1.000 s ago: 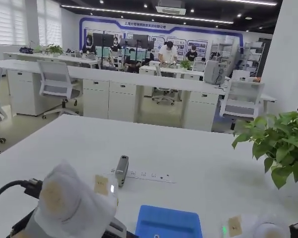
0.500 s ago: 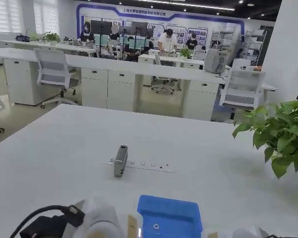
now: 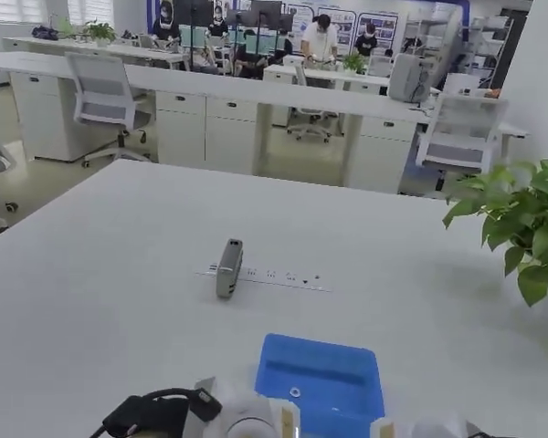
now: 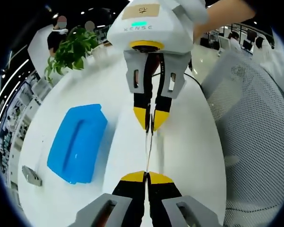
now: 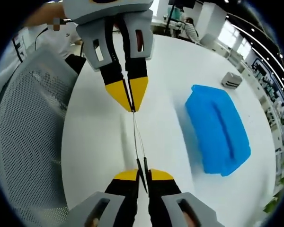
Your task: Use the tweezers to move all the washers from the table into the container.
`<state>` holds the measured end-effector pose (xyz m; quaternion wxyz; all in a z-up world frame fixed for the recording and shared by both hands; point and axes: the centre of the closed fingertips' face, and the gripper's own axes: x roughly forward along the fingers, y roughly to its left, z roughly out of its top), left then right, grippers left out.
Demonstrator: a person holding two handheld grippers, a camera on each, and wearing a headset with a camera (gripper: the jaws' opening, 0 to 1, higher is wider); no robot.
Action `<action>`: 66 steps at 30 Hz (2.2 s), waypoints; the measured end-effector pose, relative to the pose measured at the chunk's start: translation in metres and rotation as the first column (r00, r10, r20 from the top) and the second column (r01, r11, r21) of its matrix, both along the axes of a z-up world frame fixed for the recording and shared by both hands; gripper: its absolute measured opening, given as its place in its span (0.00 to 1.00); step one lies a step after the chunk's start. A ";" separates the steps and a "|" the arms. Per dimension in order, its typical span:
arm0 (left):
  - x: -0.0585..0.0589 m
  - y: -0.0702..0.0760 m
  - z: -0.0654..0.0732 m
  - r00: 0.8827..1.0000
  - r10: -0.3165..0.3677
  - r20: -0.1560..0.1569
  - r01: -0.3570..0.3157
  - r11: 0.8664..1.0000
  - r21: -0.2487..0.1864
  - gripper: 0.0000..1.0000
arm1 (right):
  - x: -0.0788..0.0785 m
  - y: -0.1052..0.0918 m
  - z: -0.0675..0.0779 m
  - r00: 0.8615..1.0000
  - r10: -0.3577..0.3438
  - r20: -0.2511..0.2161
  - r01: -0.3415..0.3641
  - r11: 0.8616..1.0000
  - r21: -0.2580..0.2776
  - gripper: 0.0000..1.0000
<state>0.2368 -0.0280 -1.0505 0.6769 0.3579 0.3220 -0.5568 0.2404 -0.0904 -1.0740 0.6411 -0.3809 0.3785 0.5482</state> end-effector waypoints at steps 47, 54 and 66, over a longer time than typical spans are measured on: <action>-0.009 0.008 -0.020 0.949 0.250 -0.194 -0.266 0.962 -0.060 0.20 | -0.014 -0.055 0.124 0.681 -0.732 -0.030 0.624 0.558 0.548 0.77; -0.010 0.037 0.010 0.872 0.430 -0.234 -0.473 0.863 -0.177 0.36 | -0.014 -0.083 0.133 0.591 -0.806 -0.026 0.652 0.459 0.604 0.99; -0.051 0.107 0.098 0.681 0.700 -0.215 -0.709 0.557 -0.432 0.65 | -0.015 -0.098 0.126 0.544 -0.839 -0.010 0.671 0.428 0.605 0.99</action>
